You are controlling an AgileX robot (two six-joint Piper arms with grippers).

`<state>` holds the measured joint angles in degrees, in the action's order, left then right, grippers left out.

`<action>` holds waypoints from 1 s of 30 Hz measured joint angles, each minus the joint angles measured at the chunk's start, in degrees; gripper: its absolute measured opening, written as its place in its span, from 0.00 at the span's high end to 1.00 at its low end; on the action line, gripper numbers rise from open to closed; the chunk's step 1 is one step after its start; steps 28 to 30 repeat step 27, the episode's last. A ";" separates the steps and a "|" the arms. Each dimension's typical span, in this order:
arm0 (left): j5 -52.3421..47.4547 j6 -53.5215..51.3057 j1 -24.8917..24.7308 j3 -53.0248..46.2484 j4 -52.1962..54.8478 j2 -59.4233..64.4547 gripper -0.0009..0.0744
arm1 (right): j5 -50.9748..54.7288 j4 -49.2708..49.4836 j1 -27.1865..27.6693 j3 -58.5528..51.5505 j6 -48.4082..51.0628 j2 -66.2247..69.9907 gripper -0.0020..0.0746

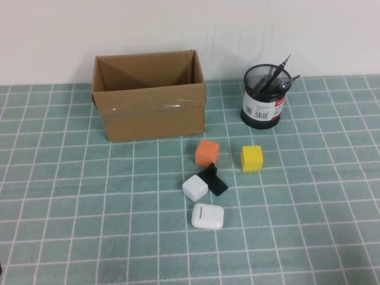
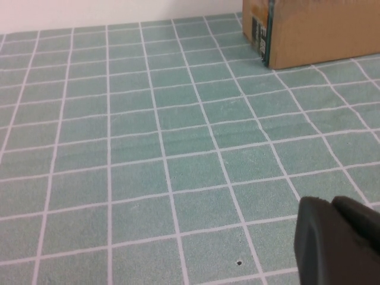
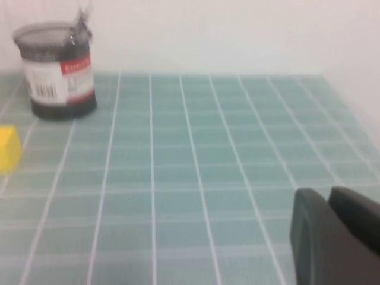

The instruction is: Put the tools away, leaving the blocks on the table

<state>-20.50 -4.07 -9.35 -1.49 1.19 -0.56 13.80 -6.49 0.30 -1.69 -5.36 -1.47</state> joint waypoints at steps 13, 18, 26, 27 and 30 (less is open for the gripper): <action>0.00 0.00 0.00 0.00 0.00 0.00 0.99 | 4.76 0.18 0.00 0.00 -0.27 -0.24 0.98; 0.00 0.00 0.00 0.00 0.00 0.00 0.99 | 4.76 0.18 0.00 0.00 -0.27 -0.24 0.98; 0.00 0.00 0.00 0.00 0.00 0.00 0.99 | 4.76 -0.05 0.00 0.00 -0.02 -0.24 0.98; 0.00 0.00 0.00 0.00 0.00 0.00 0.99 | 4.76 -0.05 0.00 0.00 -0.02 -0.24 0.98; 0.00 0.00 0.00 0.00 0.00 0.00 0.99 | 4.76 -0.05 0.00 0.00 -0.02 -0.24 0.98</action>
